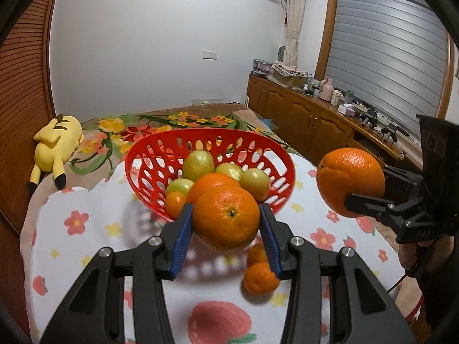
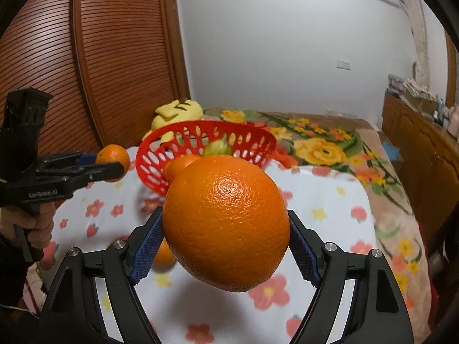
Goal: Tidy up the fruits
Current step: 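Carry the mandarin and the large orange over the red basket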
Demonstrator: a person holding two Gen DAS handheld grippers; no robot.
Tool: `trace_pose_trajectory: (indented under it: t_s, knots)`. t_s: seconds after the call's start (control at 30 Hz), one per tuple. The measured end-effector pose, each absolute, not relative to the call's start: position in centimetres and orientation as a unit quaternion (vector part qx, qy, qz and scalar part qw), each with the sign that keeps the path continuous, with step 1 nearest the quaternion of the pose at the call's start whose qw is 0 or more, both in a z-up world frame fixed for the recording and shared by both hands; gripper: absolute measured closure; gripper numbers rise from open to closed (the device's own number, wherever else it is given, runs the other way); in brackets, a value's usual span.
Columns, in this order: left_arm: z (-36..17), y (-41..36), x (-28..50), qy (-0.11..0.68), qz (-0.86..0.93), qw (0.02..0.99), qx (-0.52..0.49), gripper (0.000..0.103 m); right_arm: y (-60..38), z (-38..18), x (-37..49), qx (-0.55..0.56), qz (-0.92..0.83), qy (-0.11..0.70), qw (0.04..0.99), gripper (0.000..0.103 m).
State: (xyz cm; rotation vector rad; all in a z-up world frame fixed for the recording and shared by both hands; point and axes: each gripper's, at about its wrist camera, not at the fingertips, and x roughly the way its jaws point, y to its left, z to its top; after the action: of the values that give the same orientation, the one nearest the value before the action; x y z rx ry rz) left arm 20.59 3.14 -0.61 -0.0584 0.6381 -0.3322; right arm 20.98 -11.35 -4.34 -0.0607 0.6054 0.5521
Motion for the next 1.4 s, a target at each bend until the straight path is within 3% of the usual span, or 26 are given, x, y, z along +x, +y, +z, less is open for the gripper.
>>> trace_pose_trajectory:
  t_s: [0.77,1.4]
  knots:
    - [-1.8,4.8,27.8,0.334,-0.137,0.932,-0.023,0.059,-6.1,-4.2,32.7,-0.064,0.308,0.327,0.891,0.02]
    - [-3.4,5.2,30.3,0.356,-0.126,0.926,-0.019,0.059,-3.9,-6.1,37.1,-0.092,0.291,0.364,0.88,0.02]
